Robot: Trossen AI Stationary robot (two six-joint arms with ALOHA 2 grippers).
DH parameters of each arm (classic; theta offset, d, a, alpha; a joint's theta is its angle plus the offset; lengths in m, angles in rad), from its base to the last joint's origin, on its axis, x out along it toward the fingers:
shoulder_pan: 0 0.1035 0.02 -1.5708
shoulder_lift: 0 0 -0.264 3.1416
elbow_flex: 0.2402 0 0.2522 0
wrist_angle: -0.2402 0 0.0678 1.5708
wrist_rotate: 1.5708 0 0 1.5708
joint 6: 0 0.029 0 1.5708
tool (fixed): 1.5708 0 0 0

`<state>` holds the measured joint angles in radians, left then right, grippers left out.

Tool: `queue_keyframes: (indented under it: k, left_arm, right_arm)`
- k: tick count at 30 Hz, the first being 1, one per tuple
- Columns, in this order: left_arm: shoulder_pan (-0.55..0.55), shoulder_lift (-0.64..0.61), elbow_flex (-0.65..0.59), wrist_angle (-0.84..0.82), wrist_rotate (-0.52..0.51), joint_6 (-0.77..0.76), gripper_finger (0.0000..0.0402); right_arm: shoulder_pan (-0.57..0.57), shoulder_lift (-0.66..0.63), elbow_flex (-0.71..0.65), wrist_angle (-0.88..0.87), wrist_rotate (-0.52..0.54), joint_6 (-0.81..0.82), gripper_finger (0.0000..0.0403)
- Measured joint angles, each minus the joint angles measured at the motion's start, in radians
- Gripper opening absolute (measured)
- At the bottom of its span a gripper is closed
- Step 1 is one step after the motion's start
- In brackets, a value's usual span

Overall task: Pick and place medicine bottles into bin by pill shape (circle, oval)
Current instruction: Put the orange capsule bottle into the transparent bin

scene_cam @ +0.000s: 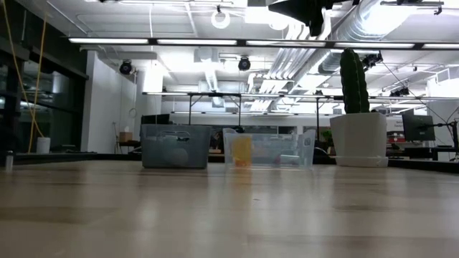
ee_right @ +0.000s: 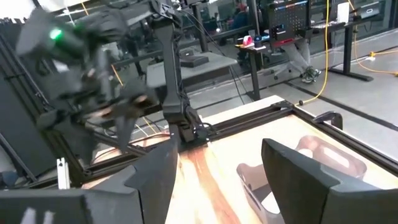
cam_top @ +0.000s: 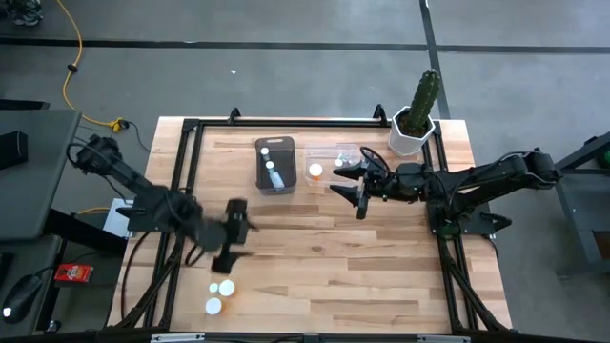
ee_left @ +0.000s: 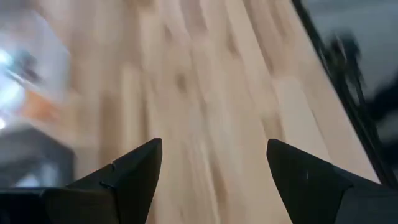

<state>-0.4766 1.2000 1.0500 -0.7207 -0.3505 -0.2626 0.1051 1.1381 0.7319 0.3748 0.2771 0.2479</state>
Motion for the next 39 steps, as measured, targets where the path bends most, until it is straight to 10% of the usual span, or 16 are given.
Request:
queue_keyframes:
  k: [15,39]
  left_arm:
    - [-0.360,0.334,0.010,-0.090,0.030,-0.400,0.0278]
    - [-0.384,0.486,0.010,-0.092,0.098,-0.487,0.0278]
  right_arm:
    - [0.000,0.000,0.000,-0.072,-0.009,0.005,0.0226]
    - [0.000,0.000,0.000,-0.079,-0.008,0.003,0.0226]
